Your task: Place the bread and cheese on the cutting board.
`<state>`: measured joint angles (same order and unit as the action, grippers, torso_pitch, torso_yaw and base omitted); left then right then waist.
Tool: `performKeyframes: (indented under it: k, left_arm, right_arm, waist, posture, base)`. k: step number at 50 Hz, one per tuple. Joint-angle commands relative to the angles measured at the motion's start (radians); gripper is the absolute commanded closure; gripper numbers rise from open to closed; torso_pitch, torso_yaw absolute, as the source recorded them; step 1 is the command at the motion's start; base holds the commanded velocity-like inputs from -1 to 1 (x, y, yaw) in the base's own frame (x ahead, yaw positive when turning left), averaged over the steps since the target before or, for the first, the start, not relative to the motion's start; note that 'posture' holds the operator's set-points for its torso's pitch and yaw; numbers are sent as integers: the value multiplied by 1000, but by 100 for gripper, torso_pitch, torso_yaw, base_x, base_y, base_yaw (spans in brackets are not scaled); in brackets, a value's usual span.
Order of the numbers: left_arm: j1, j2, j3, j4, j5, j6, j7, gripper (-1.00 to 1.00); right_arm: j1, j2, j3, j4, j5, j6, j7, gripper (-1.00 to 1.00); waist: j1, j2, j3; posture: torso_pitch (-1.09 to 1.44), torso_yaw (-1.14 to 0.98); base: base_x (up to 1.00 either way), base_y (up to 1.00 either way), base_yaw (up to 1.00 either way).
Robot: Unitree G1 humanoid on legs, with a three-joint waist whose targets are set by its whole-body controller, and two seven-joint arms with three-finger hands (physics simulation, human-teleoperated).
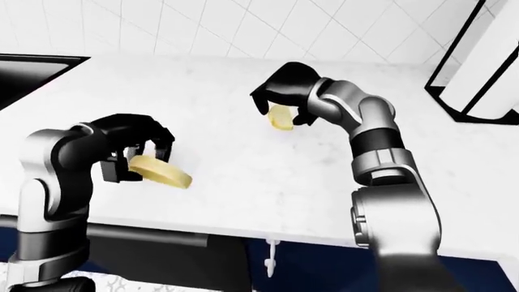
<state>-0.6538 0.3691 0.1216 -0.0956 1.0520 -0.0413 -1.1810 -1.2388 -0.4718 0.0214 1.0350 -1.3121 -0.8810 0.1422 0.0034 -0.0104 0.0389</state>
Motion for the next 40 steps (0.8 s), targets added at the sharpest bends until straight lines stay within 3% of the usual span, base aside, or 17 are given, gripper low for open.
performKeyframes:
  k: [1,6,18,26,33,40]
  left_arm:
    - [-67,6,16,-42,-68,12,-4,100]
    - [-146,21,37,-84,-161,123,-22,100]
    - [-101,79,65,-283,-281,264,-77,100]
    - [-108,138,96,-416,-349,366,-137,100]
    - [-65,193,145,-536,-419,442,-165,100]
    - [-58,227,152,-566,-461,491,-141,100]
  right_arm:
    - [-34,-7,-18,-41,30,4,-3,100]
    - [-26,-14,-52,-90,110,9,73,100]
    - [117,-53,-140,-467,497,104,491,100]
    - [153,-72,-149,-601,607,165,592,100]
    - [227,-90,-191,-820,757,253,705,100]
    - [336,-122,-236,-1073,870,355,768,100]
  waist:
    - [0,0,-28]
    - [1,-6,-23]
    - [-2,-9,-11]
    - [-5,-5,-6]
    - [-6,-1,-1]
    - [-5,-3,4]
  posture:
    - [0,0]
    - [0,0]
    - [0,0]
    - [0,0]
    - [0,0]
    - [0,0]
  base:
    - [0,0,0]
    - [0,0,0]
    - [0,0,0]
    - [0,0,0]
    - [0,0,0]
    - [0,0,0]
